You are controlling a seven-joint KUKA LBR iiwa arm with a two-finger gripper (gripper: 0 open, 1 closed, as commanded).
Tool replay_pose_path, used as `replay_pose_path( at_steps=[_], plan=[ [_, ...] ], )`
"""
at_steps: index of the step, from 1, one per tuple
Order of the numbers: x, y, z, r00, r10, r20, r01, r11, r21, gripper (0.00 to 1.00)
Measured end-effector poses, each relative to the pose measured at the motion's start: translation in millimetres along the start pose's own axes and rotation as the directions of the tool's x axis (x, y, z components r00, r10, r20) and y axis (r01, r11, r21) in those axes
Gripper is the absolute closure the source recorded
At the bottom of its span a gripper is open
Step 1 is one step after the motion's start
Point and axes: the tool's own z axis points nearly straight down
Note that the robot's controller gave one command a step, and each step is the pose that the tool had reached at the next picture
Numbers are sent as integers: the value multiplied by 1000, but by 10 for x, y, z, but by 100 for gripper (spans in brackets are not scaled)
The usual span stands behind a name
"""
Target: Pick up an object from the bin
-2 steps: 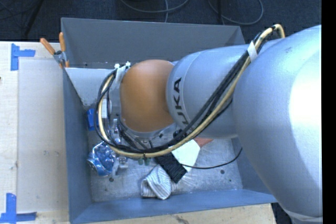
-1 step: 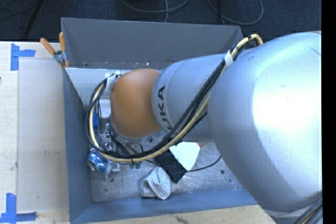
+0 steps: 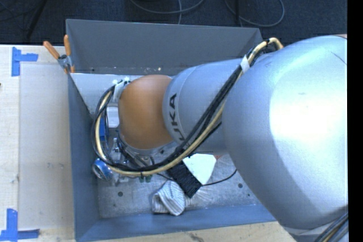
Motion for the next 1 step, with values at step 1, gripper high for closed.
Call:
replay_pose_path(
  at_steps=[1],
  plan=[
    [0, -1, 0, 1000, 1, 0, -1, 1000, 0, 100]
  ],
)
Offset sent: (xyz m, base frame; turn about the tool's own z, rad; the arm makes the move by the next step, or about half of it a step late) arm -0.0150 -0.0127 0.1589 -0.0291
